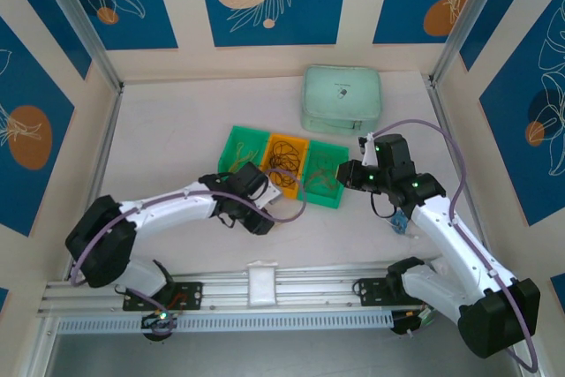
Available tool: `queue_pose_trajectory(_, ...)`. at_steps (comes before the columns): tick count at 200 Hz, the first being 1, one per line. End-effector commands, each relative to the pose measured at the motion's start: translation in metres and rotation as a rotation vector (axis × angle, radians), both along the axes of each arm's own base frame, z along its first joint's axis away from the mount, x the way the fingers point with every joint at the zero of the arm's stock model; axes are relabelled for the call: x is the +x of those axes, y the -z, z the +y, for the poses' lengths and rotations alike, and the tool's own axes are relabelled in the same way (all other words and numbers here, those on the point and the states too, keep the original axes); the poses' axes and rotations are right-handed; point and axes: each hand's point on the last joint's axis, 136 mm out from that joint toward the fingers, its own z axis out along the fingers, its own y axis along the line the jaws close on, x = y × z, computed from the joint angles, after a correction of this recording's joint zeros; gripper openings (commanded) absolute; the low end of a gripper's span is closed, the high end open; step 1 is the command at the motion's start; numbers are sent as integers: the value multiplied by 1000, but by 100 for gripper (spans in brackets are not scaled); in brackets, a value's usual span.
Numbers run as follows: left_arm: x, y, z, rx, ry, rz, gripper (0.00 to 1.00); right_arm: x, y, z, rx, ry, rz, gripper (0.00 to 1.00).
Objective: Untangle the cables
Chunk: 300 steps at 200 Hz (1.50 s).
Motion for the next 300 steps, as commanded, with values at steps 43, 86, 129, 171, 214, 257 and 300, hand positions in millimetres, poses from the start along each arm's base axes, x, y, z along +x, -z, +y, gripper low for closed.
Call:
queue_pose_trajectory(43, 0, 13, 3, 98, 60, 9, 36, -2, 3, 0, 35, -19, -5, 15)
queue_pose_trajectory(86, -5, 24, 0, 120, 79, 39, 36, 1, 5, 0, 43, -14, -3, 15)
queue_pose_trajectory(129, 1, 34, -3, 162, 89, 37, 36, 1, 7, -2, 45, -11, 2, 15)
queue_pose_trajectory(171, 9, 41, -5, 195, 105, 24, 35, -1, 12, -4, 49, -8, 12, 15)
queue_pose_trajectory(214, 5, 49, -7, 208, 123, 62, 35, 0, 14, -6, 55, 0, 15, 15)
queue_pose_trajectory(257, 2, 51, -10, 203, 136, 81, 28, 1, 14, -8, 61, 7, 17, 15)
queue_pose_trajectory(300, -5, 53, -7, 209, 150, 98, 16, 1, 15, -9, 64, 14, 21, 15)
